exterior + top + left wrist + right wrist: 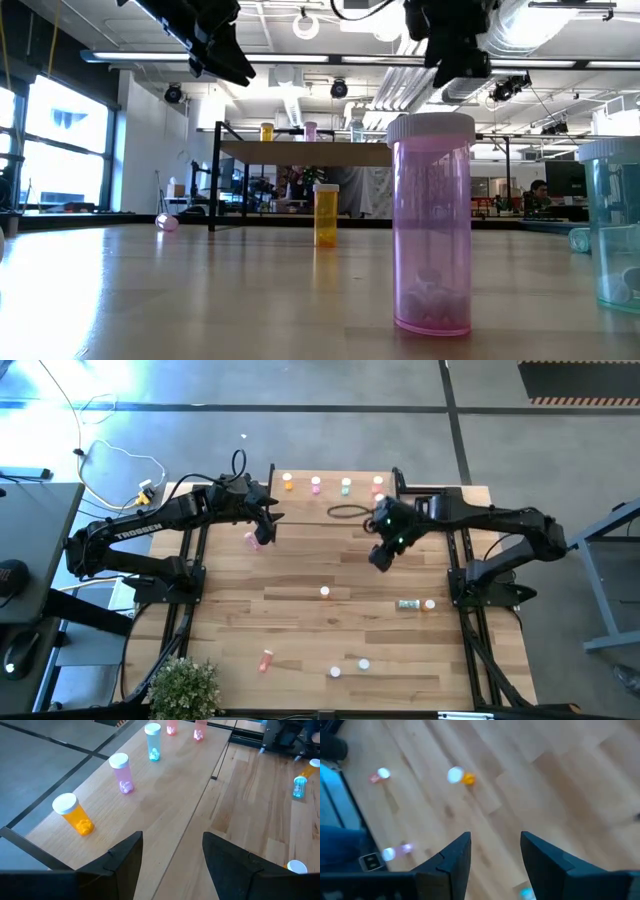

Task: Pick and place medicine bottles onto shelf by color
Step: Put the top orange medicine bottle on the shelf aligned with the other orange medicine bottle

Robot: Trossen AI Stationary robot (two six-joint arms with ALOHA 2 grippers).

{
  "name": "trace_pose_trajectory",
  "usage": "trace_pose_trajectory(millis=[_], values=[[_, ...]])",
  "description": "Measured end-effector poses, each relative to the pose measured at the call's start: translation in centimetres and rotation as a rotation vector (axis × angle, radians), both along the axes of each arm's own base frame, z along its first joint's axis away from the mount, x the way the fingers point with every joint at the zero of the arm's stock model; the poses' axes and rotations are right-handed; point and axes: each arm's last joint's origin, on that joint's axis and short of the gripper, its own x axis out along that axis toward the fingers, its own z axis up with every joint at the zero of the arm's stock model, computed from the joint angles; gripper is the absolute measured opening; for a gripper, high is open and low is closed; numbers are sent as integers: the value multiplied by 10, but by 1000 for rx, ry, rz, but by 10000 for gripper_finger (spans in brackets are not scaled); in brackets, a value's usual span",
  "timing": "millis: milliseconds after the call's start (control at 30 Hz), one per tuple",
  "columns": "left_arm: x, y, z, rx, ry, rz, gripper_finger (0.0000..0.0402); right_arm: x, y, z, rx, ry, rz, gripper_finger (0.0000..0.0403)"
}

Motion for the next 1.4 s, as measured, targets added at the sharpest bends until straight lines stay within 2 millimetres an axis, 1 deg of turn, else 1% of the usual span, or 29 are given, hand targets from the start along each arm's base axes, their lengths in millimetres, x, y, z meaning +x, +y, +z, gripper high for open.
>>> trace_pose_trajectory(millis=[133,267,467,667,867,1000,1133,1233,1400], values=[[0,-1,0,-20,-6,-31,195,3,25,0,35,20,-16,161],[-1,-4,-4,-87,3,-81,195,3,44,-1,-15,34,-72,161],[-4,-13,-13,-264,44,-97,195,-3,59,-4,-62,97,-131,161],[0,-34,-18,-398,78,-93,195,-12,60,-7,-115,187,-114,161],[10,-55,-17,-469,42,-105,195,-17,55,-9,-124,241,-7,161],[17,-67,-16,-479,30,-154,195,-20,51,-10,-106,267,88,161],[23,-75,-15,-457,5,-209,196,-23,50,-10,-136,291,162,161],[32,-79,-13,-440,-38,-244,204,-25,49,-11,-180,316,160,161],[50,-87,-15,-411,-90,-284,239,-26,46,-11,-250,331,126,161]])
